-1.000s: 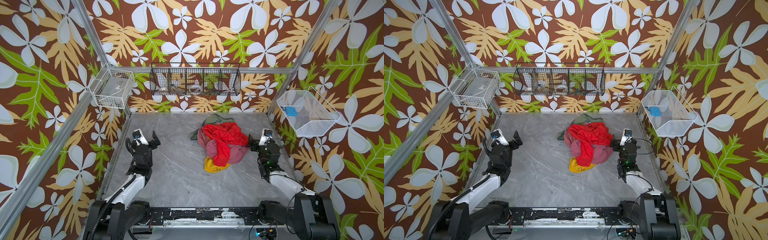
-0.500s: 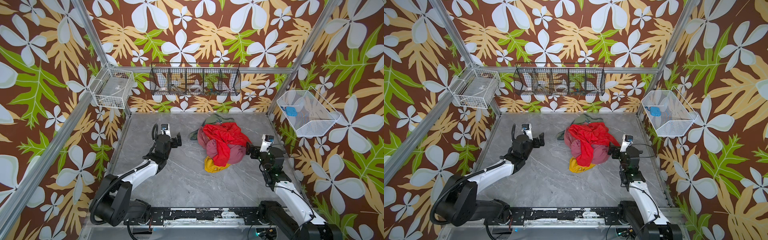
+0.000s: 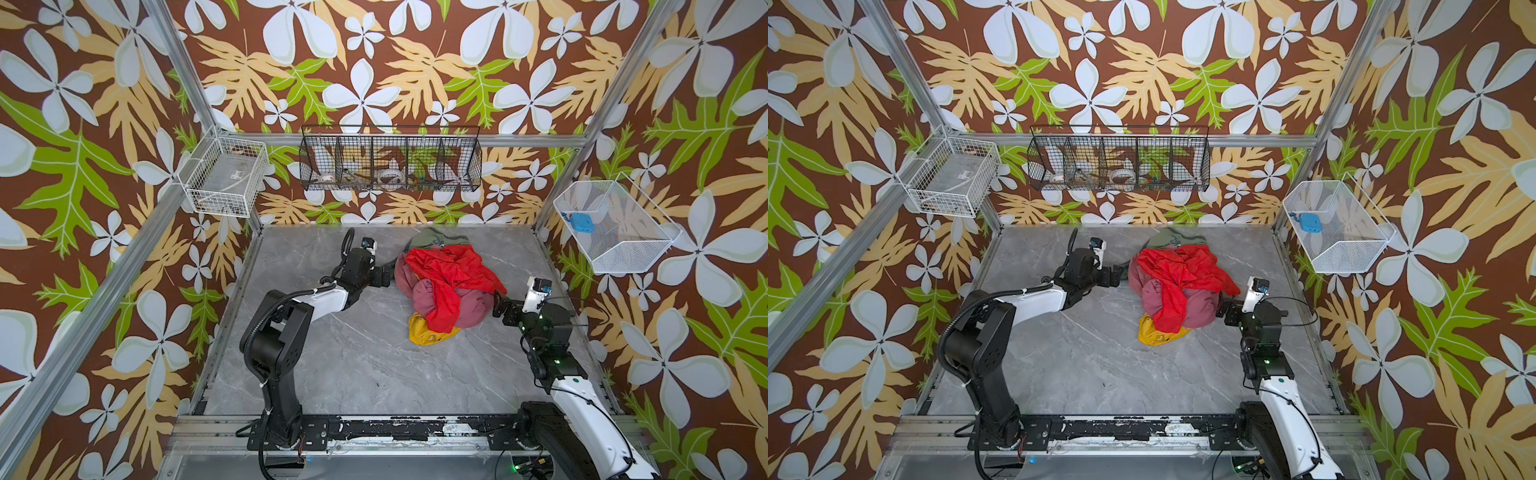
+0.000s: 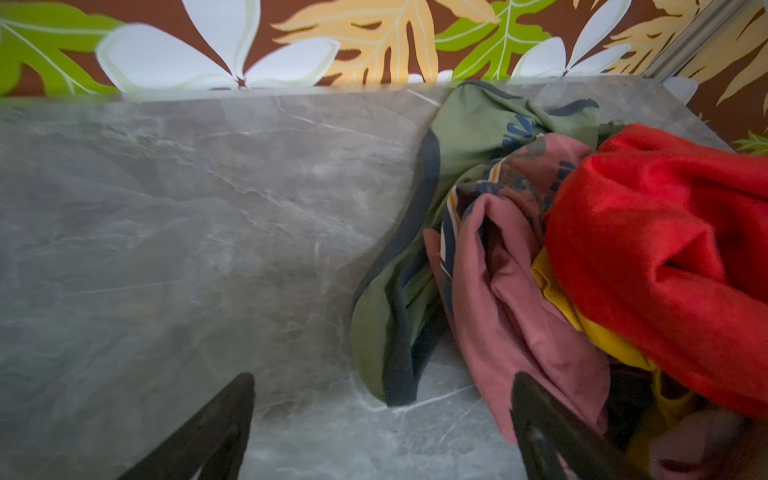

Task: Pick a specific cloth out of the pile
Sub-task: 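Reach the left gripper to the green sweatshirt at the pile's far side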

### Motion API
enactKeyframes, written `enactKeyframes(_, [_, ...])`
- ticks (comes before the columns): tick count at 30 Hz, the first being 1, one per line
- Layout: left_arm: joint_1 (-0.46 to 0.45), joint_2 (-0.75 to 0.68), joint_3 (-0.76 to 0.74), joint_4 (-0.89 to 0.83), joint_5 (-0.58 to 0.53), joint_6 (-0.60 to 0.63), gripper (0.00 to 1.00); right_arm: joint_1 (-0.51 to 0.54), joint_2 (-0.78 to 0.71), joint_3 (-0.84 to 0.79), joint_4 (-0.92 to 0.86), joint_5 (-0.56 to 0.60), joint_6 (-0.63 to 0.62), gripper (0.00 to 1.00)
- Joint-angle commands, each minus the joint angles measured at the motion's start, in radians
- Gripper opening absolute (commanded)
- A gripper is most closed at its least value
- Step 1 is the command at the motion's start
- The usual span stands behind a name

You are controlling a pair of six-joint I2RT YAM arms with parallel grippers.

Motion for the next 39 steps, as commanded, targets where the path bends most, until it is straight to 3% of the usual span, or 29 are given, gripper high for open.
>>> enactKeyframes(1, [-0.002, 0.043, 0.037, -0.052, 0.090, -0.063, 0.92, -0.001, -0.012, 0.007, -0.005, 0.017, 0.012, 0.98])
enactKeyframes(10, [0.001, 0.114, 0.071, -0.019, 0.169, -0.236, 0.85, -0.001, -0.034, 0.007, -0.016, 0.020, 0.019, 0.98])
enactKeyframes(18, [0.051, 0.126, -0.007, 0.167, 0.240, -0.463, 0.79, -0.001, -0.056, 0.007, -0.044, 0.030, 0.004, 0.98])
enactKeyframes(24, [0.063, 0.143, -0.001, 0.215, 0.258, -0.522, 0.77, -0.001, -0.058, 0.002, -0.037, 0.029, 0.008, 0.98])
enactKeyframes(35, [0.067, 0.233, 0.080, 0.161, 0.251, -0.632, 0.60, -0.001, -0.067, 0.011, -0.056, 0.033, 0.005, 0.98])
enactKeyframes(39, [0.067, 0.260, 0.085, 0.219, 0.298, -0.680, 0.38, -0.001, -0.072, 0.007, -0.056, 0.039, 0.006, 0.98])
